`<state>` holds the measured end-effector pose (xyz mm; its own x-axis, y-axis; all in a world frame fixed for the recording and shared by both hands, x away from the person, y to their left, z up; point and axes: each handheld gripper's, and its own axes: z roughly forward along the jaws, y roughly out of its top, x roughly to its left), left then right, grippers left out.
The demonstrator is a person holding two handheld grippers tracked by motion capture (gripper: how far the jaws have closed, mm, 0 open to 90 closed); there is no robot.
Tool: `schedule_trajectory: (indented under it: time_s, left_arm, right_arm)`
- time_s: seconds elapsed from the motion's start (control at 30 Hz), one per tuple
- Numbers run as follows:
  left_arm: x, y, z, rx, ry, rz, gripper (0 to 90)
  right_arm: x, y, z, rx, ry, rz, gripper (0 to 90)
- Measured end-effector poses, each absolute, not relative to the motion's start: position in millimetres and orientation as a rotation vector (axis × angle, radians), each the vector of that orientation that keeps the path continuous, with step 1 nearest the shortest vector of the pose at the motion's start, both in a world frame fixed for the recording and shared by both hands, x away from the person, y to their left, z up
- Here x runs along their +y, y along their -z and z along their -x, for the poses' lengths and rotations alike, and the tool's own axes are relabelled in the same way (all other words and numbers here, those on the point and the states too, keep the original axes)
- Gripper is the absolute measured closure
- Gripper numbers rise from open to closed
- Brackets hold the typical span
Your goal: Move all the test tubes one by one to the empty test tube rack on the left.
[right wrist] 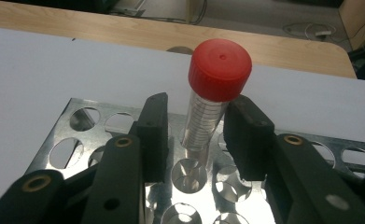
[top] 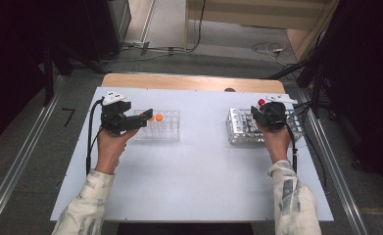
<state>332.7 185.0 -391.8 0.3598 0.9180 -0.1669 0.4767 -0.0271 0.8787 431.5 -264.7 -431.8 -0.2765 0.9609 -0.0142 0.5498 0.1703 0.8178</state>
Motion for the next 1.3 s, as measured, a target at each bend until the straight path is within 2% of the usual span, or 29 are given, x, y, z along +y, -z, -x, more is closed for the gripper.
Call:
schedule_trajectory:
  time_s: [0.17, 0.37, 0.9, 1.3]
  left_arm:
    - [185, 391, -332, 1.254, -0.580, -1.657, 15.8]
    - [185, 391, -333, 1.251, -0.569, -1.661, 14.5]
    - [179, 390, -331, 1.258, -0.600, -1.688, 17.2]
    - [173, 391, -330, 1.266, -0.609, -1.703, 14.1]
  right_arm:
    - [-266, 436, -436, 1.902, -0.980, -1.458, 70.9]
    - [-266, 428, -434, 1.894, -0.992, -1.433, 71.4]
    - [-260, 374, -412, 1.872, -1.043, -1.307, 71.6]
    - [-206, 368, -378, 2.050, -1.171, -1.128, 71.5]
